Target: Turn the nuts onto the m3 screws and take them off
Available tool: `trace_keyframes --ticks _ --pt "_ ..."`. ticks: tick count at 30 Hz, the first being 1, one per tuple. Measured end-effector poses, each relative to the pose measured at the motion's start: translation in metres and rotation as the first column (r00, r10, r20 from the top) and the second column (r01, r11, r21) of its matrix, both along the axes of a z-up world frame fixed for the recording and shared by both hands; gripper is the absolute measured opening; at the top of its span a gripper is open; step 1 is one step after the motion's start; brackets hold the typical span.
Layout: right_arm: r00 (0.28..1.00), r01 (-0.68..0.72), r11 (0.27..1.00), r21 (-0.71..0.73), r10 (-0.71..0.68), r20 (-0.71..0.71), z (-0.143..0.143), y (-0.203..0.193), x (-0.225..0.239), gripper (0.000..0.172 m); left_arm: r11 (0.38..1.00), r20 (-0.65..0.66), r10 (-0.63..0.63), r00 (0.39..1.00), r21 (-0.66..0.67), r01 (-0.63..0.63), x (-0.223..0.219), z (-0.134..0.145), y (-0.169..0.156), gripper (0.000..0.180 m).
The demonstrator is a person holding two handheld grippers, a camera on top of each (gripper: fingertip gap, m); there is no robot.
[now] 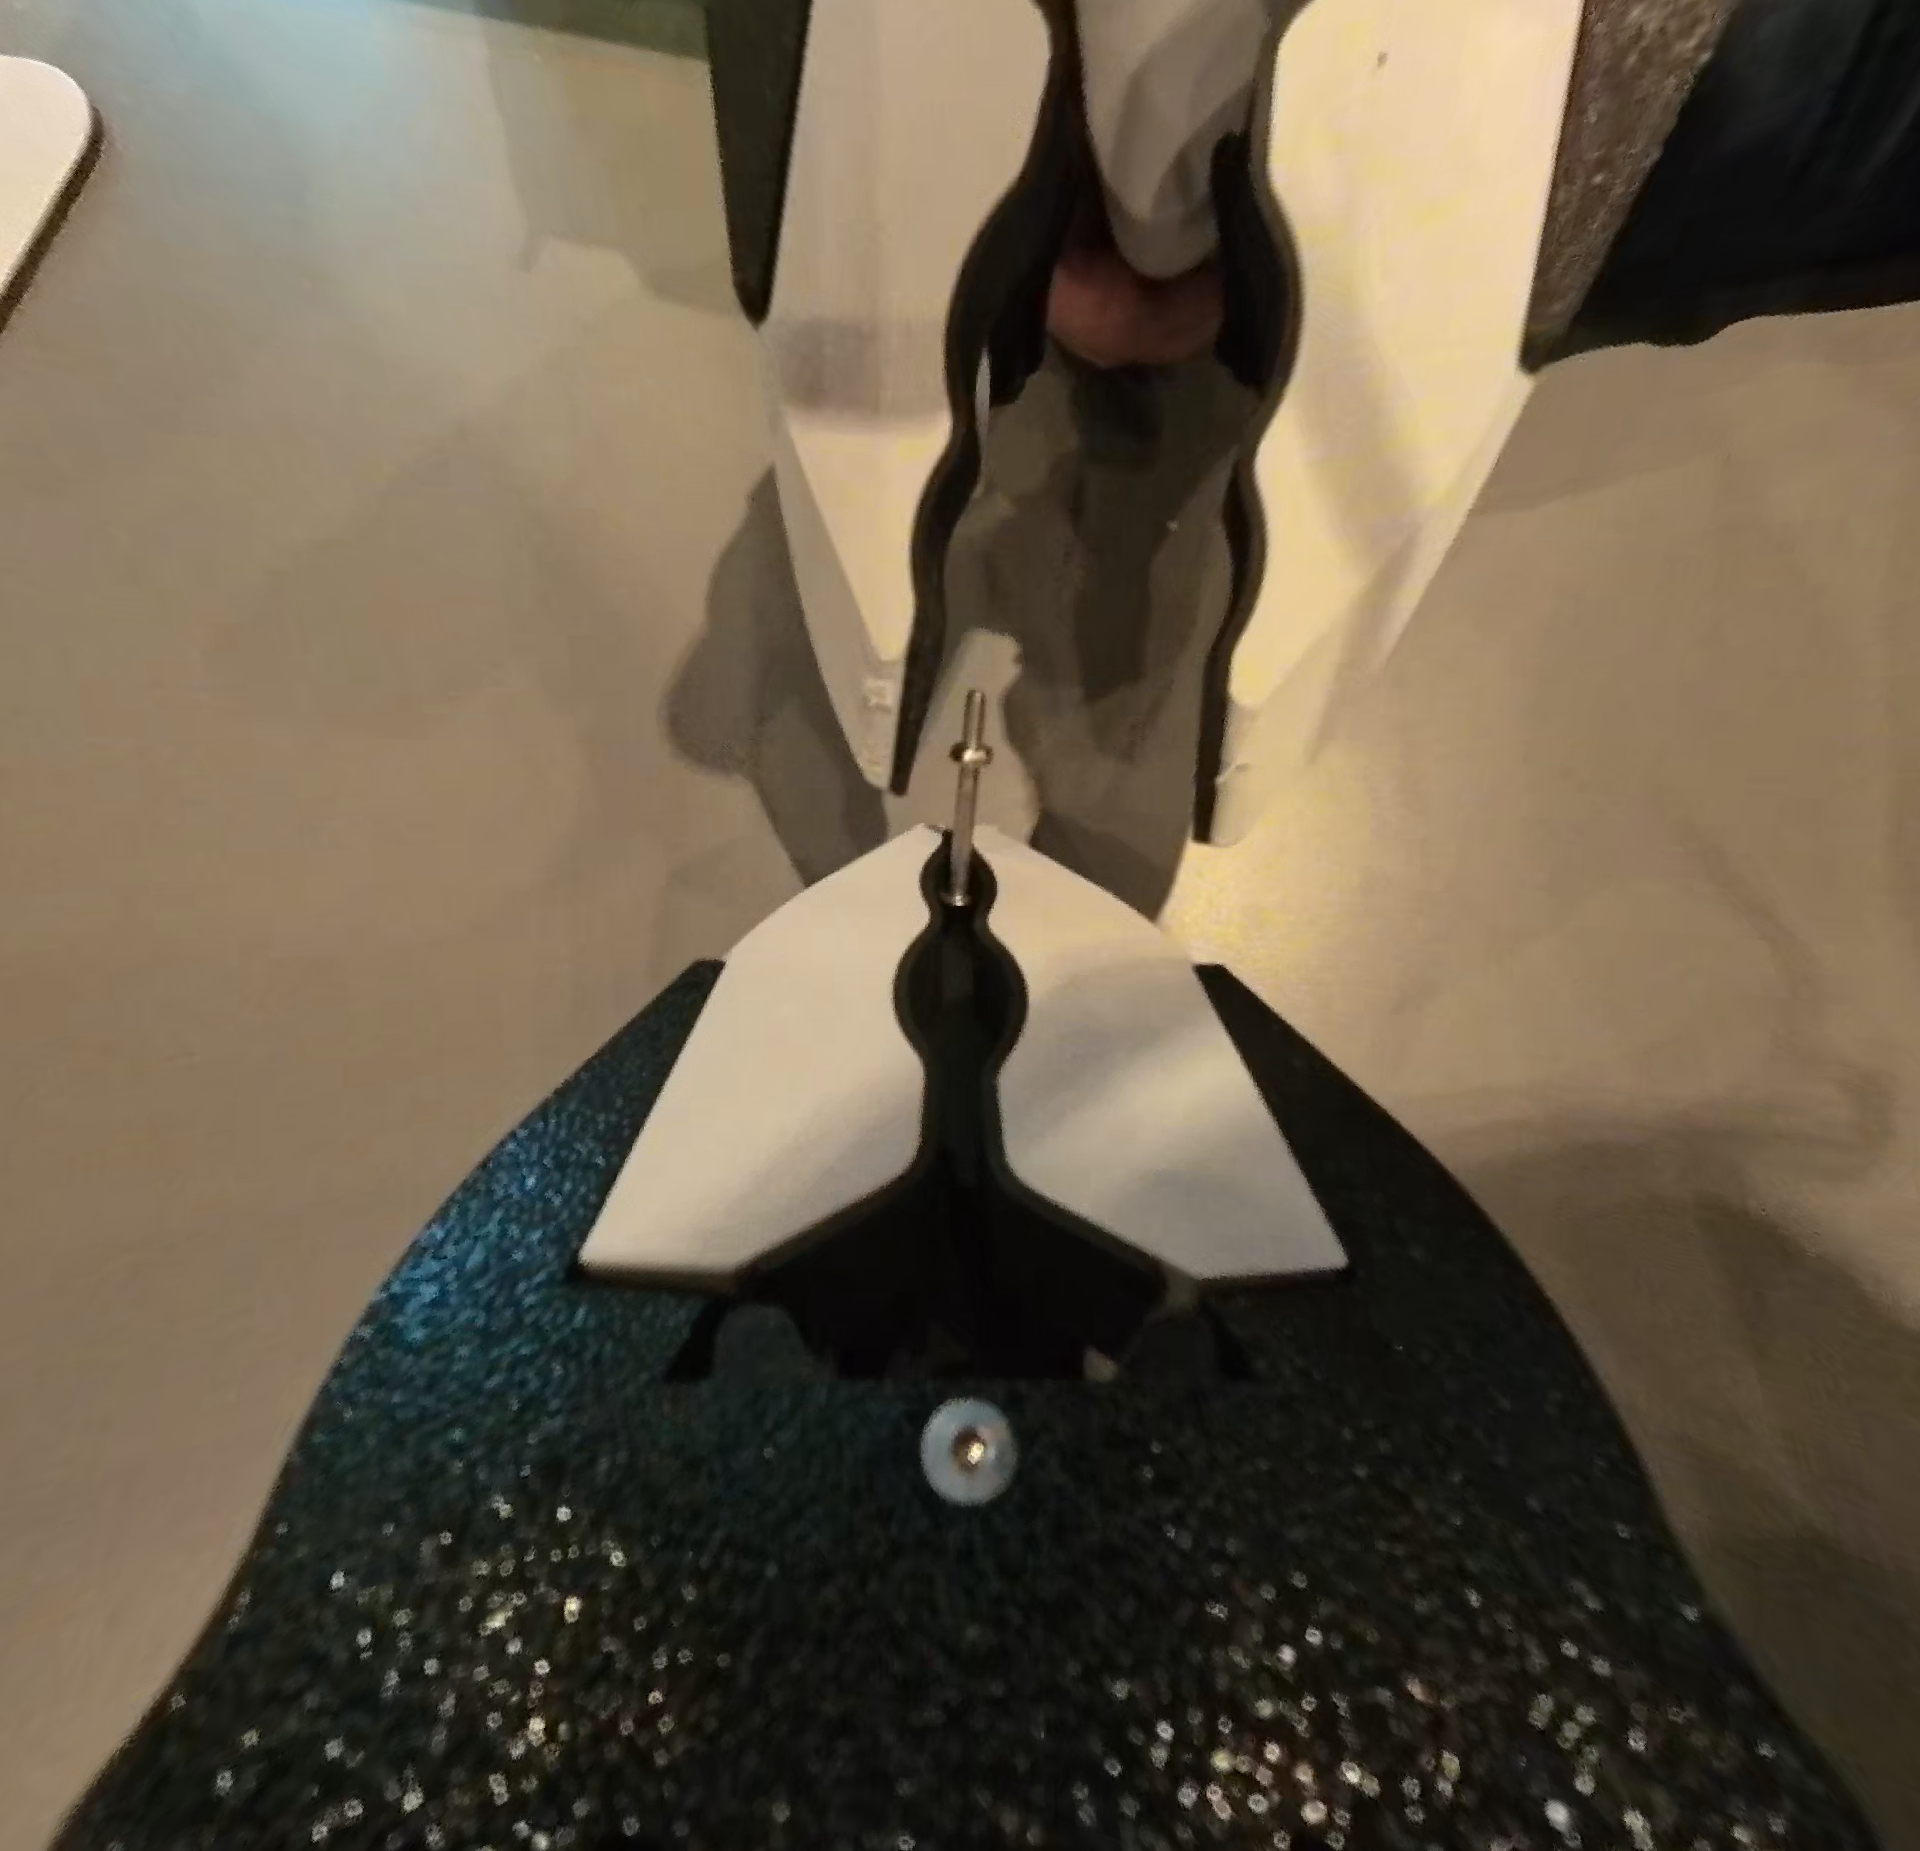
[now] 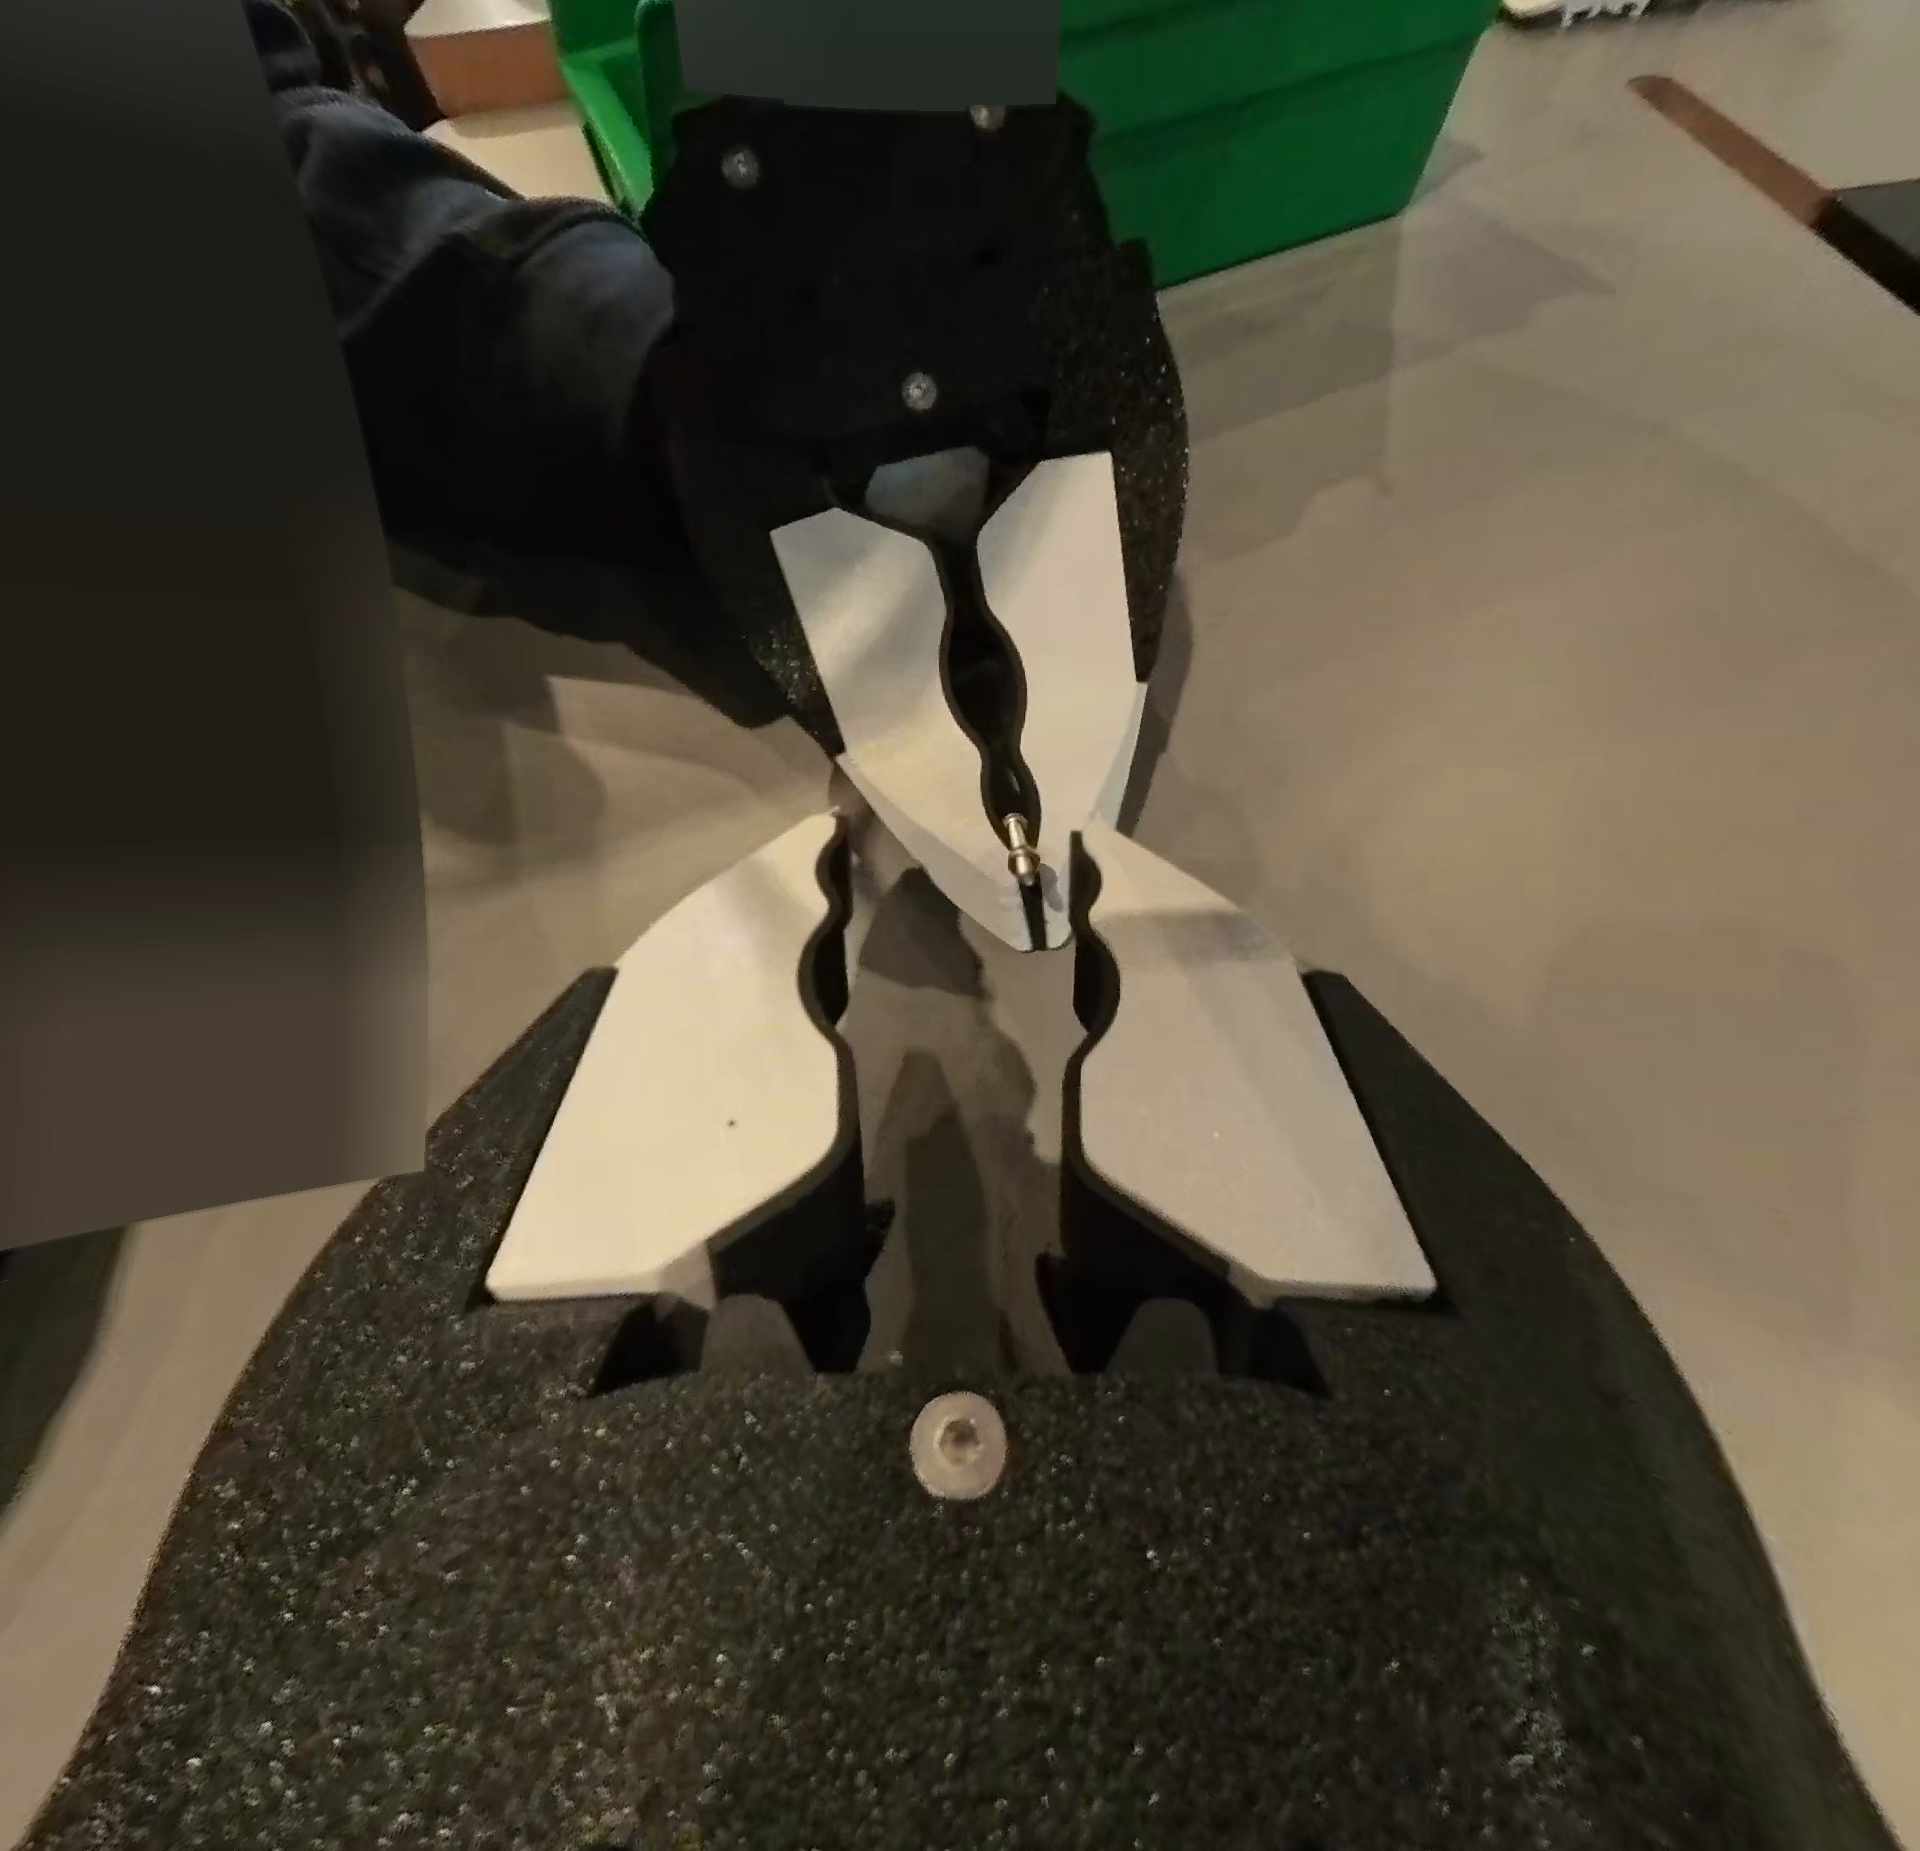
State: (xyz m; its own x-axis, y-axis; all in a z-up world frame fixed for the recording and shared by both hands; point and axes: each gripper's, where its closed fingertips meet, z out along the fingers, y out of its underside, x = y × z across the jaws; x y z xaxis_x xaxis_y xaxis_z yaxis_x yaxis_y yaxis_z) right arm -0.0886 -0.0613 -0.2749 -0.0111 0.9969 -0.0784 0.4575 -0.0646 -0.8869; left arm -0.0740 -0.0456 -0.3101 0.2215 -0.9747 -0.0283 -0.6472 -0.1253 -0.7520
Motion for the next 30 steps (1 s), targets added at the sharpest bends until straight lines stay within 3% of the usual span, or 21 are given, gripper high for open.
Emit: trace_keyframes --ticks 11,20,30 --pt "0.998 -0.066 0.998 0.016 0.066 -0.007 0.001 -0.011 -0.001 0.043 1.000 -0.002 0.002 1.000 -0.008 -0.002 0.001 0.000 -0.001 0.000" --pt "1.000 0.001 1.000 0.006 -0.001 -0.027 0.004 -0.001 -0.001 0.038 1.000 -0.001 0.004 1.000 -0.012 -0.004 0.001 0.000 -0.001 0.000" --pt "0.996 0.077 0.997 0.018 -0.078 0.047 -0.006 0.009 0.001 0.006 1.000 -0.004 0.000 1.000 0.021 0.000 0.002 0.000 0.000 0.000"
